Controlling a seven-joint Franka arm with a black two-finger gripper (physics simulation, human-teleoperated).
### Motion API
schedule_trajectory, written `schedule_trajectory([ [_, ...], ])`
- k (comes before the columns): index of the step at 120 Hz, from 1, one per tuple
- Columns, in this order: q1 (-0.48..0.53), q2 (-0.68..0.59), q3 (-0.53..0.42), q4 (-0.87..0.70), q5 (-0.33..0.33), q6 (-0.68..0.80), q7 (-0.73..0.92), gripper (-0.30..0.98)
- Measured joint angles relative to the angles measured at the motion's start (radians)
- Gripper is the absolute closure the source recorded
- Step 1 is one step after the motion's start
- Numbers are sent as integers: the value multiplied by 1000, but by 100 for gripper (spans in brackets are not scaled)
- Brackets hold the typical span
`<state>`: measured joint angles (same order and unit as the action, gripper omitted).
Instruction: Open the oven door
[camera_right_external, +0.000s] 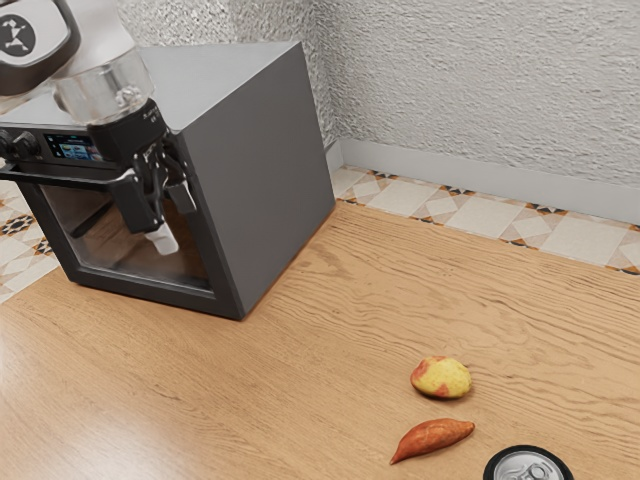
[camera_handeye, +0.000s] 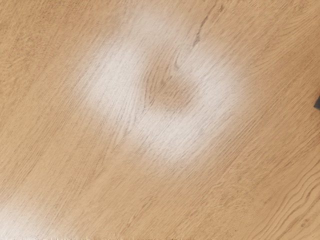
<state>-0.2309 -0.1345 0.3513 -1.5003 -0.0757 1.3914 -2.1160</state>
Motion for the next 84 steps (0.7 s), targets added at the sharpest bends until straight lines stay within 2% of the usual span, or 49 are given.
schedule_trajectory([
  [24,22,13,7,-30,-3,39,-40,0],
  [40,80,28,22,33,63,83,-58,0],
  [46,137,16,16,44,75,95,-56,0],
  [53,295,-9,-81,38,85,112,-50,0],
  [57,342,-19,-120,35,89,122,-47,0],
  [66,376,-26,-154,16,95,152,-38,0],
  [84,404,-32,-165,-58,98,263,-11,0],
])
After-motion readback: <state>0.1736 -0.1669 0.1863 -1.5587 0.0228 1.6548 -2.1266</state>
